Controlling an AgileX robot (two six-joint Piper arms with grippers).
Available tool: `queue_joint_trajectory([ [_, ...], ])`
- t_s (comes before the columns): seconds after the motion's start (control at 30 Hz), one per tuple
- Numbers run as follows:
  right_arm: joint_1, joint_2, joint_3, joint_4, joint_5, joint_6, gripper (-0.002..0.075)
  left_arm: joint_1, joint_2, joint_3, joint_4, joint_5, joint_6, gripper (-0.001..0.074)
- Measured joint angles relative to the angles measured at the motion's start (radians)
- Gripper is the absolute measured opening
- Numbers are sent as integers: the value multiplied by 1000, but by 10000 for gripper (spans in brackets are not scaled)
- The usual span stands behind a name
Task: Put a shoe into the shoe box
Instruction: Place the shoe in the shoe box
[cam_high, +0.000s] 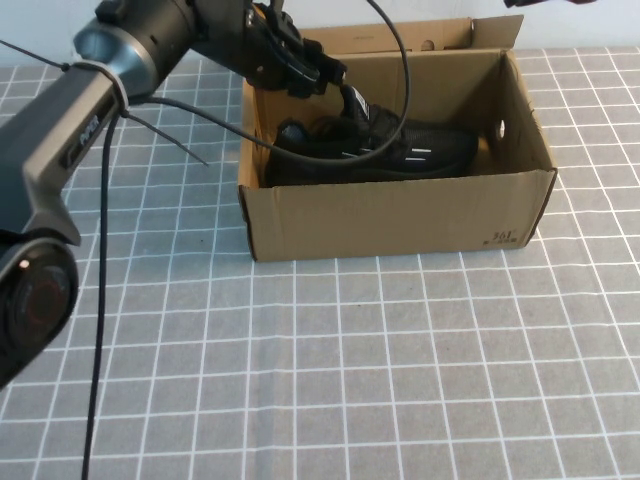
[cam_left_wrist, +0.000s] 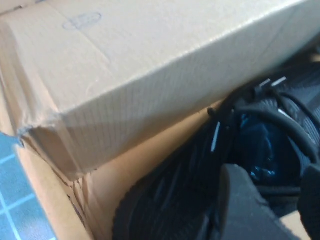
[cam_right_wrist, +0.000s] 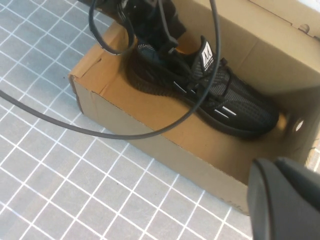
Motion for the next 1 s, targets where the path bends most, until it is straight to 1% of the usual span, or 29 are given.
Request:
queue_joint_trajectory([
  [0.37,0,0,8,2,0,-4,-16,0,54,0,161,12,-130,230],
  [0.6,0,-2,73,2,0,-6,-16,0,54,0,172,14,-145,229],
  [0.8,0,-2,79,2,0,-14,-16,0,54,0,169,99,-145,229],
  [1.0,0,-2,80,2,0,-23,-16,0,53,0,168,109,-145,229],
])
